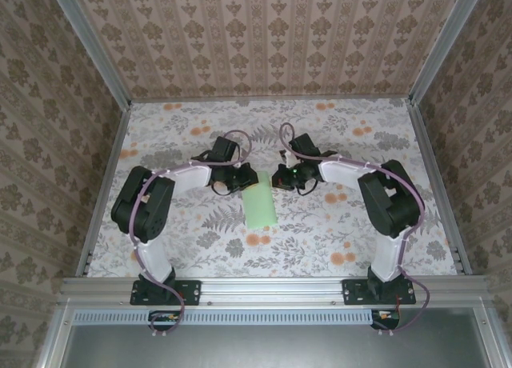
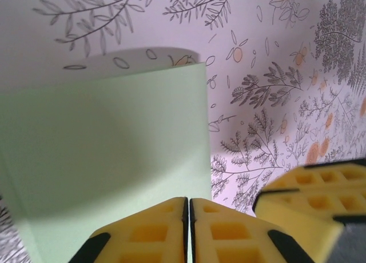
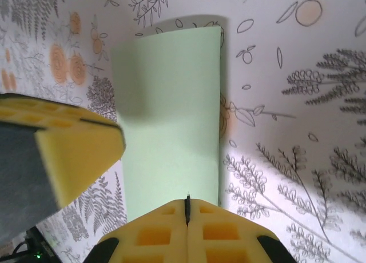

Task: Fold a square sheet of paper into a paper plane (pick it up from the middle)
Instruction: First fold in half a square sheet of paper at the center of the table.

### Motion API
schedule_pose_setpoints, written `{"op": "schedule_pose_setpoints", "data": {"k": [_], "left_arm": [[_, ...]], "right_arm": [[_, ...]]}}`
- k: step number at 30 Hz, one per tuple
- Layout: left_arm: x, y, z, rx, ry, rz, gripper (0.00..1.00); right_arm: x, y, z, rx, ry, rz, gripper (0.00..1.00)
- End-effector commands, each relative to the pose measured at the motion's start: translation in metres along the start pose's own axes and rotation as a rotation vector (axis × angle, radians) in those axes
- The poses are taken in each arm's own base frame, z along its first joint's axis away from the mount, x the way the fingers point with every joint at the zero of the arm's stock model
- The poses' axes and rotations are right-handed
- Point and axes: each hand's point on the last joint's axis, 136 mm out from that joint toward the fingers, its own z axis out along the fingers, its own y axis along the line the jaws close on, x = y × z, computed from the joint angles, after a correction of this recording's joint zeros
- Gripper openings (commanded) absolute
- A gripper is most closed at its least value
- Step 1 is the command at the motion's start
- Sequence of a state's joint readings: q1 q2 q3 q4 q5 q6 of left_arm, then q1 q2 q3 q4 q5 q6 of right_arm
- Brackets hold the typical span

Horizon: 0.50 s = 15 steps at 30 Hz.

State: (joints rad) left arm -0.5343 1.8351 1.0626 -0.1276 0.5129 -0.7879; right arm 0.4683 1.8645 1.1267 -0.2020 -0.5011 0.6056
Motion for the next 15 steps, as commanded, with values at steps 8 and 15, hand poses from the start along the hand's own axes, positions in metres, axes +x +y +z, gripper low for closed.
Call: {"op": "schedule_pose_setpoints", "data": {"k": [8,15], "left_arm": [[0.003,-0.022,0.023,0.037,0.066,0.056,0.05],[0.009,-0.021,0.036,0.029,0.091,0.042,0.04]], "right_arm": [[0.016,0.003,0.016,-0.024,0.01,0.161,0.0],[0.019,-0.001,0.028,-0.004,0.025,0.173,0.0]]}}
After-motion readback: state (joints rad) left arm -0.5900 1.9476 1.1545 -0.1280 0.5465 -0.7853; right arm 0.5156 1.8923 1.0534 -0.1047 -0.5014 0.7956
